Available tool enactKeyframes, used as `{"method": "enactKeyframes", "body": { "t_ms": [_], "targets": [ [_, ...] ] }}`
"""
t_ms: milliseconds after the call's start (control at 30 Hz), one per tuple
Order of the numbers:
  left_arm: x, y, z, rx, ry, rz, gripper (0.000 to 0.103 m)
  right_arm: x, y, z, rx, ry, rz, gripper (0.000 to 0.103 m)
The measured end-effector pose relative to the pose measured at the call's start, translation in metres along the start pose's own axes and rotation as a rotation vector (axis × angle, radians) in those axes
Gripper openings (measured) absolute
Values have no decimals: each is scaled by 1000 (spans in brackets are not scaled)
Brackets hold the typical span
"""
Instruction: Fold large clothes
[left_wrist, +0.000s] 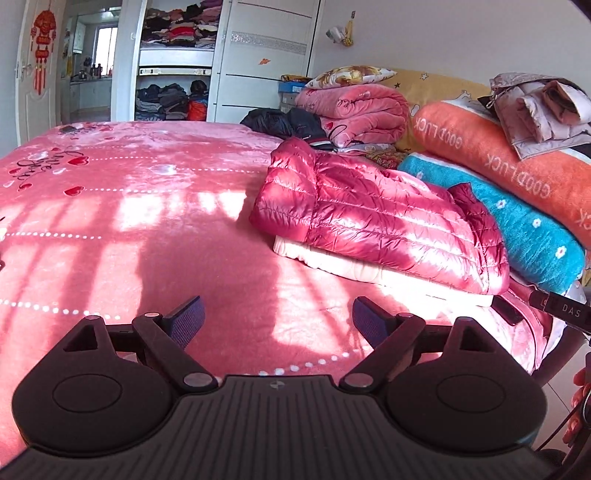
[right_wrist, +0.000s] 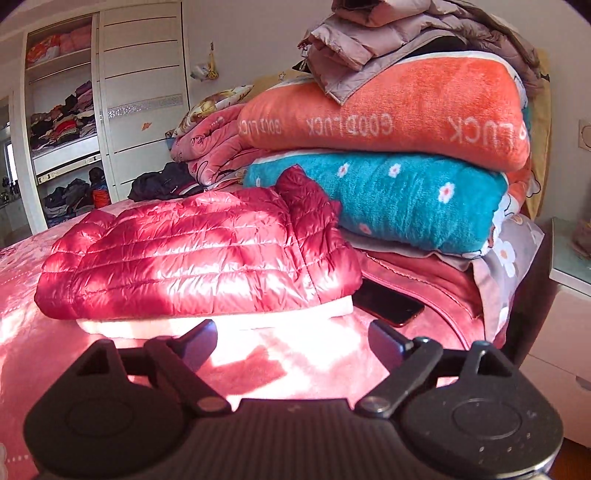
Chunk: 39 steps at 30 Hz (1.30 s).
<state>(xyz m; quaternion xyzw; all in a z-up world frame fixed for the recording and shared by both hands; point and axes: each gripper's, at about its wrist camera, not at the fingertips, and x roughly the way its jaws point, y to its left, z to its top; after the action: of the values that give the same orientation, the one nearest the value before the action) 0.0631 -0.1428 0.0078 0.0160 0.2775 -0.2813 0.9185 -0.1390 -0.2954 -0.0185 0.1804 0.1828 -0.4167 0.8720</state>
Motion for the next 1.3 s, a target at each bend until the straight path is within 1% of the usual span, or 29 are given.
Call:
{"method": "enactKeyframes", "body": {
  "t_ms": [33,100,167,300,400,500,667,833,1067,1300],
  "targets": [
    [-8,-2,1,7,-12,-5,103,-9,-1,1,1,-9,-1,90],
    [-28,-6,1,23,-38,-11,103,-26,-2,4,8,-24,0,94],
    [-47,-13,4,44,-69,-12,103,-41,-2,9,11,-39,4,96],
    [-77,-23,12,52,-113,-18,103,-73,0,21,25,-64,22,98],
    [-94,-28,18,64,-139,-17,103,-93,1,29,26,-87,33,100],
    [-106,-32,22,65,-163,-18,103,-109,5,35,26,-104,48,101],
    [-117,-37,26,69,-191,-22,103,-127,12,43,22,-117,55,102],
    [-121,-41,26,65,-212,-19,103,-140,14,48,15,-136,49,102],
    [-122,-44,24,63,-219,-24,103,-145,14,47,1,-147,22,102],
    [-120,-43,22,70,-210,-24,103,-142,9,45,12,-138,4,102]
  ]
}}
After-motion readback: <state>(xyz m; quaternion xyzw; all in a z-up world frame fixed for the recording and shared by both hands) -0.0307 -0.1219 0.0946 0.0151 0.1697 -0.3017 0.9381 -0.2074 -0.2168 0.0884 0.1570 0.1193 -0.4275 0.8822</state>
